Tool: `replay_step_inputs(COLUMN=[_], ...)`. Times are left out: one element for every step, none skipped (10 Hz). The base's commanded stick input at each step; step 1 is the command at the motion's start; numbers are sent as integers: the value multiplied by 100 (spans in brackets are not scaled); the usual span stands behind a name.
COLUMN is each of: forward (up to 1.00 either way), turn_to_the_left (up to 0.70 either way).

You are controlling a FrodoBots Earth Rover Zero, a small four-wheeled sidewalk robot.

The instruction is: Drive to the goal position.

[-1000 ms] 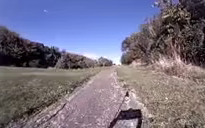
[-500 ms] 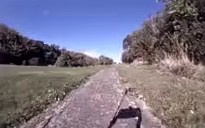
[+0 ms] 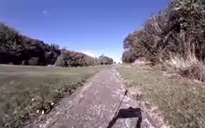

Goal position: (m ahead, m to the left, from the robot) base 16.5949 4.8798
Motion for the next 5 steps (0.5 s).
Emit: replay_step_inputs(forward=[100,100,100,100,100], turn_to_the_left=[1,1,1,1,1])
